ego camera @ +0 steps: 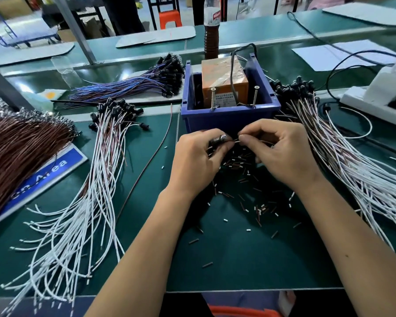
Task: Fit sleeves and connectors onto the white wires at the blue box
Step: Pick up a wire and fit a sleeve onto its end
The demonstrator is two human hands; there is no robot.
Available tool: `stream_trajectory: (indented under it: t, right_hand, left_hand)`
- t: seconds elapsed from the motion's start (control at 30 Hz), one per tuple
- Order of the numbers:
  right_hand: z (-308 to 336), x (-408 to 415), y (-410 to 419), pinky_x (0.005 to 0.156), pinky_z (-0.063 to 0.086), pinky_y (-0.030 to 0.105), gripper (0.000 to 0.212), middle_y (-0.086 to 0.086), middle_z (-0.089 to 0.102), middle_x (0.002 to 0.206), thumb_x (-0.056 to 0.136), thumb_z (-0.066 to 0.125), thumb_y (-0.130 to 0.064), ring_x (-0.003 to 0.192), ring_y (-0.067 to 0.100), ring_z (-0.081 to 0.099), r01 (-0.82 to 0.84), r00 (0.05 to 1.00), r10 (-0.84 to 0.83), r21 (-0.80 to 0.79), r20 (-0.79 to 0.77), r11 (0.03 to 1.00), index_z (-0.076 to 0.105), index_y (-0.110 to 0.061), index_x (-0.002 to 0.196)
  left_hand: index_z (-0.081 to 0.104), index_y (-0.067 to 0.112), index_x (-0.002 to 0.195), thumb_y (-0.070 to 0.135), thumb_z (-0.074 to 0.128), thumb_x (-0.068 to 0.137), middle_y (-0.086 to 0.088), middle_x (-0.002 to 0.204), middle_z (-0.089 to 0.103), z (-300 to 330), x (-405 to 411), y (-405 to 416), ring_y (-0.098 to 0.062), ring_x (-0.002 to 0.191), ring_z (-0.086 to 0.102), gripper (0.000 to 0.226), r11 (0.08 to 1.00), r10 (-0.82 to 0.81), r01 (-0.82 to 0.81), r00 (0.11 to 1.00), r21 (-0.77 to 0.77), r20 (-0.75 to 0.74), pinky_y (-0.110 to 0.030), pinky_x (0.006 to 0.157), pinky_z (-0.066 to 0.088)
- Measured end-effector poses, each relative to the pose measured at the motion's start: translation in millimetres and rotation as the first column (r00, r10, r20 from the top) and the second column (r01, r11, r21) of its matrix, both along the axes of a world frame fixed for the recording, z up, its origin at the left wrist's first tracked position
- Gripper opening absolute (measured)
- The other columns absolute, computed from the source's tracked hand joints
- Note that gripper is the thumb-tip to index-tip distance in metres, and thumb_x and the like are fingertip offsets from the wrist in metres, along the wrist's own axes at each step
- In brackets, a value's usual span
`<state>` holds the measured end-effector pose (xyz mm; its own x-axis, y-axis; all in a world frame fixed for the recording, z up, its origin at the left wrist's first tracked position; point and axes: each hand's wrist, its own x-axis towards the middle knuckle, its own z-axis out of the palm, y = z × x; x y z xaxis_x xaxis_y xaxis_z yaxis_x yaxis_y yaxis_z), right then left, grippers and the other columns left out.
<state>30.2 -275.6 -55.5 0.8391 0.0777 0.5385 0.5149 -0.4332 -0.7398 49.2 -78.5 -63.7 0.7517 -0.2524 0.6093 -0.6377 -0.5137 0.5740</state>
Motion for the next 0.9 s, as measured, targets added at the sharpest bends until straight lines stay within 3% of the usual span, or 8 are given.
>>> stream_trajectory:
  t: [0.23,0.4,0.47,0.6,0.7,0.77,0.83,0.9]
  right_hand:
    - [2.0,-1.7,2.1,0.051,0.050,0.021,0.007,-0.019,0.072,0.075,0.096,0.077,-0.012,0.050,0.013,0.062,0.011,1.000,-0.011,0.020,-0.001,1.000,0.078,-0.018,0.093]
    - [10.4,-3.6,-6.8,0.048,0.048,0.020,0.010,-0.002,0.074,0.077,0.100,0.072,-0.016,0.048,0.011,0.061,0.127,0.988,-0.142,0.223,0.053,0.966,0.073,-0.009,0.093]
    - [11.7,-4.0,-11.9,0.052,0.050,0.018,0.012,0.000,0.075,0.077,0.095,0.078,-0.022,0.057,0.008,0.068,0.153,0.986,-0.163,0.179,0.045,0.972,0.075,-0.011,0.091]
    - [9.0,-3.5,-20.1,0.055,0.047,0.017,0.012,-0.001,0.071,0.065,0.095,0.079,-0.023,0.054,0.006,0.063,-0.012,0.994,0.015,0.034,-0.106,0.999,0.077,-0.014,0.087]
    - [11.9,-0.2,-31.0,0.042,0.030,0.015,0.023,0.007,0.065,0.062,0.100,0.067,-0.031,0.044,0.009,0.039,-0.199,0.921,0.291,0.330,-0.259,0.923,0.079,-0.013,0.093]
    - [13.7,1.4,-35.4,0.041,0.020,0.019,0.029,0.008,0.059,0.058,0.102,0.060,-0.032,0.046,0.014,0.031,-0.213,0.891,0.368,0.472,-0.265,0.856,0.080,-0.014,0.091]
    - [13.4,1.7,-38.2,0.043,0.016,0.025,0.030,0.006,0.052,0.053,0.102,0.058,-0.027,0.047,0.017,0.030,-0.208,0.890,0.366,0.472,-0.272,0.857,0.078,-0.014,0.084]
    - [12.6,1.2,-38.4,0.043,0.021,0.021,0.029,0.003,0.050,0.051,0.100,0.060,-0.027,0.046,0.013,0.034,-0.203,0.891,0.338,0.398,-0.304,0.895,0.078,-0.013,0.081]
  left_hand:
    - [0.074,0.009,0.089,0.013,0.076,0.091,0.002,0.078,0.070,2.0,0.5,0.6,-0.018,0.074,0.065,0.005,1.000,-0.027,0.027,0.999,-0.004,-0.017,-0.040,0.069,0.052]
    - [0.074,0.012,0.084,0.014,0.076,0.090,0.006,0.073,0.069,-0.4,4.1,7.7,-0.013,0.068,0.063,0.007,0.997,0.005,-0.009,0.998,-0.080,-0.059,-0.036,0.065,0.053]
    - [0.074,0.015,0.082,0.014,0.076,0.090,0.006,0.073,0.071,-0.8,4.4,10.6,-0.014,0.068,0.066,0.008,0.987,-0.001,-0.014,0.995,-0.161,-0.097,-0.036,0.065,0.054]
    - [0.075,0.015,0.083,0.015,0.075,0.091,0.007,0.077,0.074,-0.4,3.6,10.8,-0.009,0.072,0.069,0.008,0.966,-0.010,-0.023,0.992,-0.259,-0.125,-0.027,0.069,0.053]
    - [0.073,0.015,0.085,0.011,0.072,0.094,-0.001,0.085,0.077,3.6,0.6,9.9,-0.014,0.078,0.071,0.010,0.911,-0.049,-0.035,0.980,-0.410,-0.193,-0.032,0.073,0.054]
    - [0.070,0.012,0.087,0.008,0.068,0.096,-0.008,0.097,0.079,11.8,-2.7,10.5,-0.008,0.070,0.068,0.010,0.870,-0.127,0.001,0.966,-0.493,-0.223,-0.024,0.069,0.052]
    - [0.065,0.010,0.086,0.008,0.063,0.097,-0.014,0.108,0.077,21.1,-6.7,12.3,0.002,0.052,0.050,0.012,0.827,-0.262,0.078,0.930,-0.557,-0.258,-0.013,0.054,0.040]
    - [0.063,0.009,0.084,0.007,0.061,0.097,-0.017,0.118,0.074,27.7,-10.7,13.2,0.003,0.047,0.042,0.013,0.802,-0.402,0.182,0.869,-0.569,-0.289,-0.012,0.049,0.033]
